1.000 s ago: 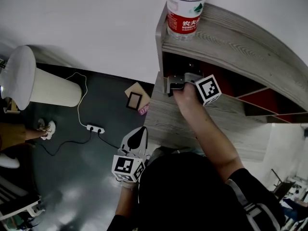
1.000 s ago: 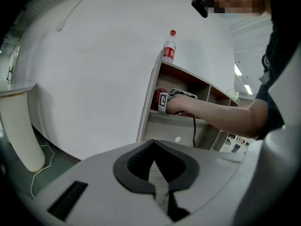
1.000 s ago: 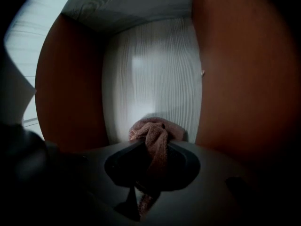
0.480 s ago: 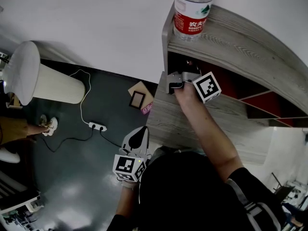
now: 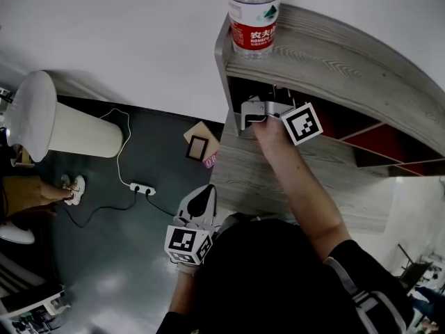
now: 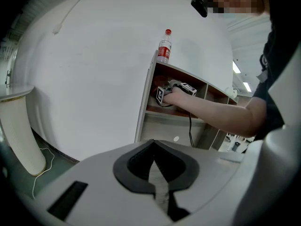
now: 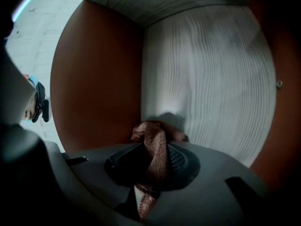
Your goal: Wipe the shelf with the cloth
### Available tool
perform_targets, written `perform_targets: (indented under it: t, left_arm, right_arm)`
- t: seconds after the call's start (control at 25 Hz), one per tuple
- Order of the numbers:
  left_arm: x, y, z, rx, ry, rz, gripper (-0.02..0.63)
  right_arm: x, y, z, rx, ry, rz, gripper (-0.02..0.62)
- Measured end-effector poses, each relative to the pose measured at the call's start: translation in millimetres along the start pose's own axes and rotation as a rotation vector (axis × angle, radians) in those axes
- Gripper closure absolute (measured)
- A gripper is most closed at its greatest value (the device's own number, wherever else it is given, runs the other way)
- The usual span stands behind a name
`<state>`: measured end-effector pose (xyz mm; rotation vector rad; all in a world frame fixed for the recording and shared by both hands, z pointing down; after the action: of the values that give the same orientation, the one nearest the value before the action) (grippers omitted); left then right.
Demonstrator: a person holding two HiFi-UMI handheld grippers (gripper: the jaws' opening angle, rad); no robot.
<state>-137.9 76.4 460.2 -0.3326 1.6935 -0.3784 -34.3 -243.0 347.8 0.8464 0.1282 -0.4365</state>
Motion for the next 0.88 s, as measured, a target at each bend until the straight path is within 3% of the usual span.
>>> perform_targets:
  t: [0.36, 0.88]
  left_arm:
    - [3, -3, 6, -0.024, -0.016, -0.008, 0.601]
    - [9, -12, 21, -0.089, -0.055, -0.011, 0.601]
  right_arm:
    - [50, 12, -10, -0.007, 0.062, 0.09, 0.549]
    - [126, 44, -18, -0.094, 0.175, 0.279, 0.549]
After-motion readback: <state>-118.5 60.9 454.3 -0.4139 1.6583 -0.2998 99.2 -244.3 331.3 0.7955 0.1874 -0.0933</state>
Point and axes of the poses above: the fingertips, and each gripper's own axes: y backward along the fingers, z to its right, x out of its top, the point moved 4 cm from there along y, backward along the fingers, and after that the axes turned 13 degrees about x, right-handed, at the moved point
